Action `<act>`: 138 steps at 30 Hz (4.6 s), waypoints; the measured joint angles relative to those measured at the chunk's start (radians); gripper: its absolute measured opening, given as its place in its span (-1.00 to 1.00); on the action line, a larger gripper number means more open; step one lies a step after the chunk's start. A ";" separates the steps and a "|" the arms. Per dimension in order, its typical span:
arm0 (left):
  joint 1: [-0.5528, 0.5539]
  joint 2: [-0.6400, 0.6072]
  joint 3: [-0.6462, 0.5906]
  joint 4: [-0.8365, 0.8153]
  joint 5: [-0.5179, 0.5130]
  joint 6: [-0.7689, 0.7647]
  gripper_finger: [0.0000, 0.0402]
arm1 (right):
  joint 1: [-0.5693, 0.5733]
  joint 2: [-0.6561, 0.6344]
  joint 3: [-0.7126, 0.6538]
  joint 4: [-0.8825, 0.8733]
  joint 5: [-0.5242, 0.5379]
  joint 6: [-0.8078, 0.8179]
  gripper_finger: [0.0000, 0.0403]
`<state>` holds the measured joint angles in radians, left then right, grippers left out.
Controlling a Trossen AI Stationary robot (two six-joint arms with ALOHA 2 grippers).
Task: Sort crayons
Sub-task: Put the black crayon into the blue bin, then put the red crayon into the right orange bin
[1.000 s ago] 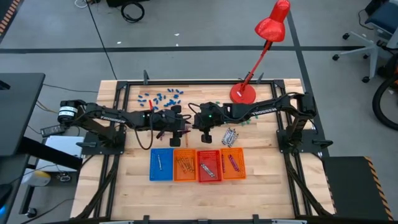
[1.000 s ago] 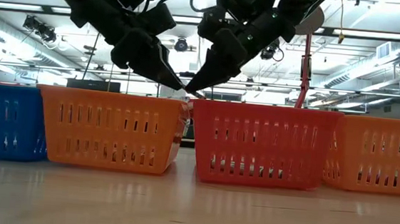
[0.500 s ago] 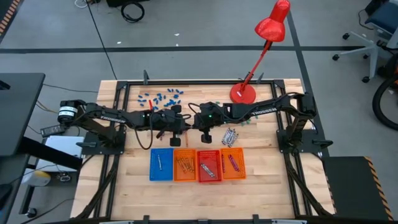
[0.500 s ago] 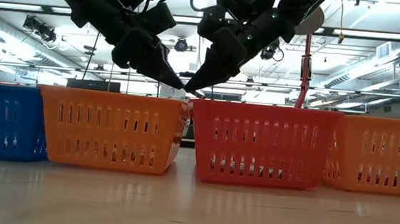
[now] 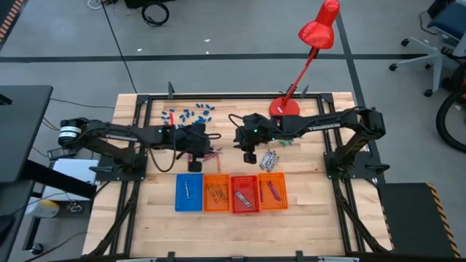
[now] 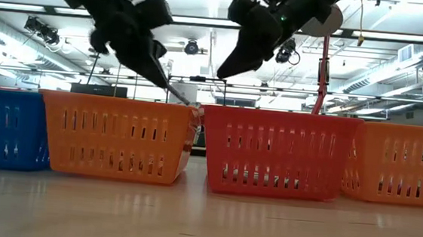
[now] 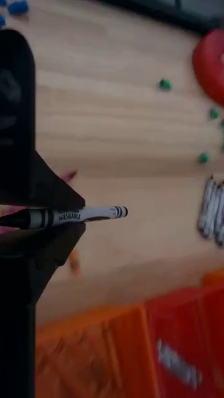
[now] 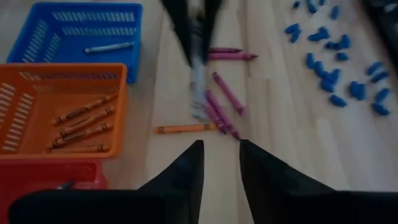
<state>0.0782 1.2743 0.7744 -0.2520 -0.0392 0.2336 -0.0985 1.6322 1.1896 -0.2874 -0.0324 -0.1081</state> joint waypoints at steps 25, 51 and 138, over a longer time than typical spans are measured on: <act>-0.262 -0.081 -0.048 -0.316 0.377 -0.217 -0.76 | 0.005 0.001 -0.168 0.269 0.013 0.027 -0.47; -0.041 -0.058 -0.035 -0.278 -0.100 -0.265 -0.23 | 0.005 0.001 -0.167 0.289 0.005 0.027 -0.47; -0.334 -0.115 -0.036 -0.300 0.112 -0.581 -0.86 | 0.005 0.001 -0.263 0.480 0.068 0.053 -0.47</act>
<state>-0.2556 1.1595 0.7383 -0.5522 0.0729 -0.3476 -0.0937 1.6333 0.9264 0.1924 0.0359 -0.0551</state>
